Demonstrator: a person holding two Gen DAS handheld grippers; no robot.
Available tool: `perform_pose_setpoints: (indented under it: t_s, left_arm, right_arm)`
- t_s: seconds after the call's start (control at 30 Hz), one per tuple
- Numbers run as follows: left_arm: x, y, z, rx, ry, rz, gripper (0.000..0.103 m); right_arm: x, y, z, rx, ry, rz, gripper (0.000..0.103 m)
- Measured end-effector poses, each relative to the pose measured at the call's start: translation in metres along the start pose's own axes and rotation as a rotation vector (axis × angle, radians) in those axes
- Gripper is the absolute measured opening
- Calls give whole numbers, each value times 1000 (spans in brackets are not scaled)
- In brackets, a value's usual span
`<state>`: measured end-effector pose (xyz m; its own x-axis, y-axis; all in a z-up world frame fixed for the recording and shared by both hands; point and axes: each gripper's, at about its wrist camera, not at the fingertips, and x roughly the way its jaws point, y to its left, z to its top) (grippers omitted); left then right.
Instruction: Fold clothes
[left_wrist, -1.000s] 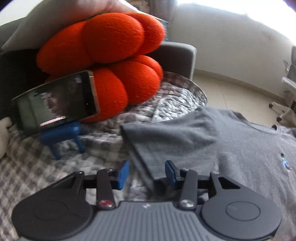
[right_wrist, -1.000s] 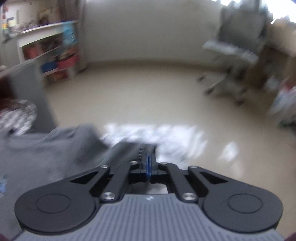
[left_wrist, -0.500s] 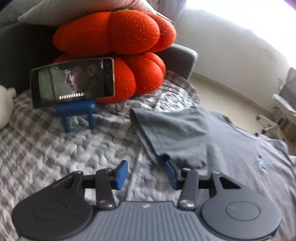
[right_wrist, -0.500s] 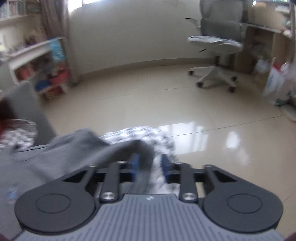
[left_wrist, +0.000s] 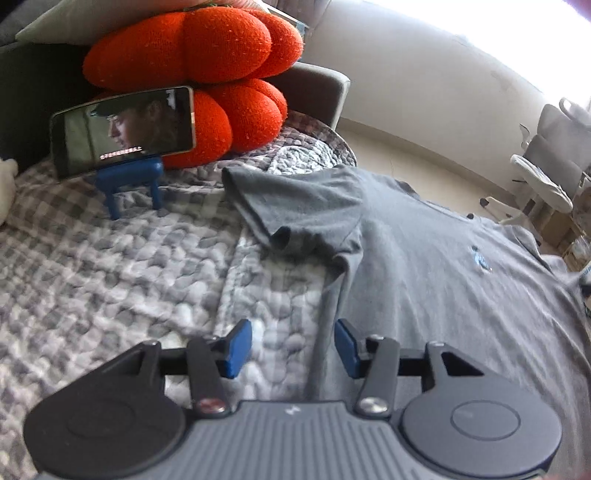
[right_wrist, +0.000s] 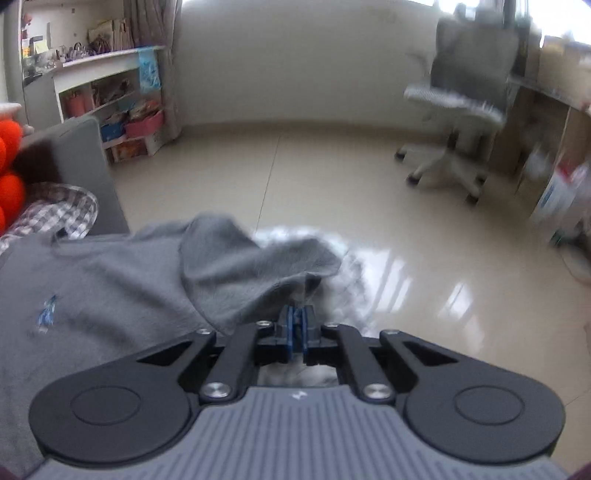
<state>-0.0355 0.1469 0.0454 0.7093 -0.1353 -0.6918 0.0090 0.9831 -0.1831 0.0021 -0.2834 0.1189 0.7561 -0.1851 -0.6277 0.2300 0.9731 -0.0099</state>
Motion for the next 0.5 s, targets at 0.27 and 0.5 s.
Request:
perform_pose_setpoints:
  t_s: [0.27,0.5]
  left_arm:
    - [-8,10,-14,-9,31,7,49]
    - [-48,17,-32,14,18,-14,51]
  right_arm:
    - [34,5,-30,-73,64,-20,14]
    - [-32,-20,-57,52,13,63,35]
